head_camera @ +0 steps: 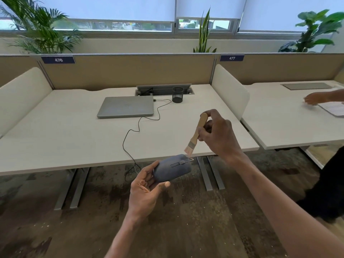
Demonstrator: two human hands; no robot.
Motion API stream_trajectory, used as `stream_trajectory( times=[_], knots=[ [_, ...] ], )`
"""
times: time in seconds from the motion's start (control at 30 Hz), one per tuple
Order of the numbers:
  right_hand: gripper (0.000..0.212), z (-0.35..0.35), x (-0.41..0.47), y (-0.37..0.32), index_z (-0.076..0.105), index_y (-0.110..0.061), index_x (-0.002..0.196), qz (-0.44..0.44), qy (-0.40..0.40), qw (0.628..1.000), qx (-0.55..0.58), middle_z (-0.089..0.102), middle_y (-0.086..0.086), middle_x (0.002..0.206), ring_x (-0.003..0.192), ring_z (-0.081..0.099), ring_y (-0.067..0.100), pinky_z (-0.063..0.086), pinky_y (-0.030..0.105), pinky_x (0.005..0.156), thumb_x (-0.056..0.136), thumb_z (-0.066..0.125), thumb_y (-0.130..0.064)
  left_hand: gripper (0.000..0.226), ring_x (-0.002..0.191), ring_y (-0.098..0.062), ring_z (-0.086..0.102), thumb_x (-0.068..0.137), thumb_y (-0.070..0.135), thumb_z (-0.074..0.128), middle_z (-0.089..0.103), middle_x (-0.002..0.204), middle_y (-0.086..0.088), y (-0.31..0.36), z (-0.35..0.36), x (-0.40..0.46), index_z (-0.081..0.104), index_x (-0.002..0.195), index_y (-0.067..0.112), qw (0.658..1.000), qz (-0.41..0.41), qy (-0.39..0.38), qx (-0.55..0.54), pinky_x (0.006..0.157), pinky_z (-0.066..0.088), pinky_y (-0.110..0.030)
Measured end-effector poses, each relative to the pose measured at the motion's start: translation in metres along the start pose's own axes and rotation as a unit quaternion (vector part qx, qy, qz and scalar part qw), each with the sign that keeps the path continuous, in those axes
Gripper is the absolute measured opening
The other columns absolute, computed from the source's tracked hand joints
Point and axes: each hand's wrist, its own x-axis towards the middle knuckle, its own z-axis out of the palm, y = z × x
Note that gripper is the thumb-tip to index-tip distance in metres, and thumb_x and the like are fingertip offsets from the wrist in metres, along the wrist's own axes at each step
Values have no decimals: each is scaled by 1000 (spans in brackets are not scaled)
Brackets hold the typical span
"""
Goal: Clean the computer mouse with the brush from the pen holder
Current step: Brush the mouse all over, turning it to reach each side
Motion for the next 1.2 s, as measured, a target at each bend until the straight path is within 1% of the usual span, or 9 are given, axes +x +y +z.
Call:
stream_trajectory(
  times=[0.1, 0.2, 0.33, 0.5, 0.57, 0.7, 0.93, 1.07, 1.2],
  knots=[
    [33, 1, 10, -5, 53, -8, 123, 0, -27, 999, 44, 74, 13, 93, 70, 76, 18, 64, 29, 68, 94, 66, -5, 66, 116, -8, 65, 66, 6, 81, 65, 127, 0, 1, 0, -1, 58, 125, 23, 1000, -1, -15, -3, 91, 54, -18],
    [36, 6, 16, -4, 54, -9, 127, -8, -89, 995, 45, 74, 12, 86, 66, 75, 17, 65, 37, 71, 94, 64, -1, 66, 116, -7, 65, 66, 5, 81, 65, 126, 1, 4, 0, -3, 57, 126, 20, 1000, 2, -25, -1, 90, 54, -17],
    [38, 3, 15, 5, 55, -10, 128, -7, -52, 998, -41, 71, 13, 81, 68, 72, 27, 63, 44, 71, 92, 62, -1, 67, 117, -9, 65, 66, 4, 81, 67, 125, 3, 4, -2, -7, 58, 127, 19, 1000, 8, -18, 1, 90, 54, -18],
    [38, 0, 9, 10, 55, -9, 128, 29, -66, 997, -8, 72, 11, 82, 63, 74, 15, 64, 29, 68, 92, 65, -3, 64, 116, -8, 66, 66, 3, 78, 69, 121, 17, 7, -5, -5, 57, 126, 16, 1000, 10, -2, -8, 92, 53, -18],
    [37, 4, 5, 11, 55, -11, 127, 38, -71, 997, 15, 73, 11, 84, 63, 74, 13, 64, 27, 68, 92, 66, -4, 64, 117, -8, 65, 67, 4, 78, 69, 123, 13, 9, -6, -4, 57, 126, 17, 1000, 15, -4, -8, 93, 54, -19],
    [32, 13, 4, 23, 55, -12, 123, 77, -83, 992, 51, 74, 12, 86, 64, 75, 15, 64, 32, 71, 94, 65, -5, 65, 120, -13, 64, 67, 1, 79, 68, 125, 0, 9, -8, -5, 58, 127, 16, 1000, 16, 2, -15, 94, 54, -21],
    [27, 30, 2, 53, 55, -14, 117, 133, -120, 983, 37, 74, 12, 85, 64, 76, 18, 64, 43, 72, 94, 63, -3, 65, 120, -15, 65, 68, 1, 77, 68, 128, 3, 15, -12, -2, 59, 128, 18, 999, 25, 25, -39, 95, 55, -25],
    [22, 33, 1, 56, 53, -9, 117, 83, -67, 991, -78, 66, 10, 78, 64, 69, 27, 55, 40, 56, 96, 57, -6, 65, 120, -18, 65, 68, 0, 77, 69, 128, -3, 16, -10, 0, 59, 128, 17, 998, 25, 29, -49, 95, 55, -28],
    [16, 17, 6, 46, 50, -1, 112, 15, 38, 979, -200, 54, 4, 66, 54, 57, 24, 35, 22, 47, 97, 55, -4, 65, 120, -17, 64, 68, 0, 77, 69, 127, -1, 17, -8, 2, 59, 128, 18, 998, 24, 23, -53, 92, 55, -23]
  ],
)
